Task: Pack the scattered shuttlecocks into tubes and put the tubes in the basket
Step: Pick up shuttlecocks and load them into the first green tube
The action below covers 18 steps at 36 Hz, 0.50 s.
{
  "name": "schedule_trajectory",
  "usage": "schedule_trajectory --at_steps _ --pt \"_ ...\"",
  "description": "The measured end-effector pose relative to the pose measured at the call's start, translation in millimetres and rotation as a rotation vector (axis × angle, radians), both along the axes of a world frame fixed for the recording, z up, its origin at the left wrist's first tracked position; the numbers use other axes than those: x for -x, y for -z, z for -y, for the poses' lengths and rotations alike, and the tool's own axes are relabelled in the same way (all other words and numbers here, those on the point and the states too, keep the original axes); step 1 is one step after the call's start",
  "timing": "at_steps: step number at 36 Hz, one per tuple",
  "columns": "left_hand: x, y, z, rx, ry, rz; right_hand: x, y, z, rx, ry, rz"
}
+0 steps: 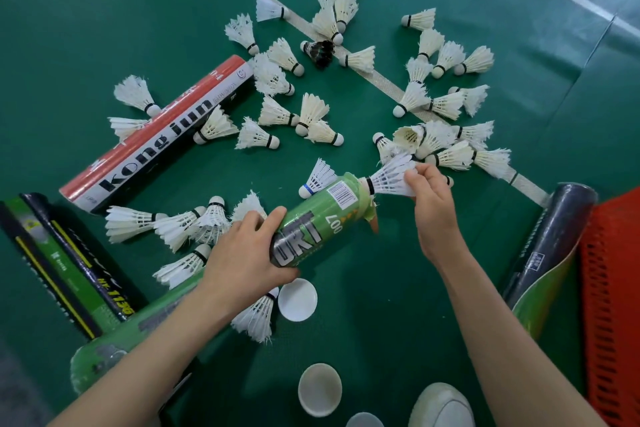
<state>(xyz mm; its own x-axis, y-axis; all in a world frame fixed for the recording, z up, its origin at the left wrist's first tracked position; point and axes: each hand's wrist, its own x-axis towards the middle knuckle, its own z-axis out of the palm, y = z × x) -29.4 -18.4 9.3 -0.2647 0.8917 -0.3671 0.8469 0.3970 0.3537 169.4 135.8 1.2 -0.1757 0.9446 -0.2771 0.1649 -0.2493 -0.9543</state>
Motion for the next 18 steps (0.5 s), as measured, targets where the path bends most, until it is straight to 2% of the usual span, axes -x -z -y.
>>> schedule_trajectory --at_steps 7,11,18 --pt "-1.0 -4.6 -5.7 -0.029 0.044 -0.006 6.1 -1.2 10.3 -0.002 -0.182 -0.032" --pt "-2.6 -6.9 -9.0 -0.059 0.046 0.005 11.8 -5.0 14.0 -0.034 -0.196 -0.010" --pt "-8.8 -9.7 -17.6 -0.070 0.091 -0.030 19.1 -2.4 18.7 0.131 -0.283 -0.032"
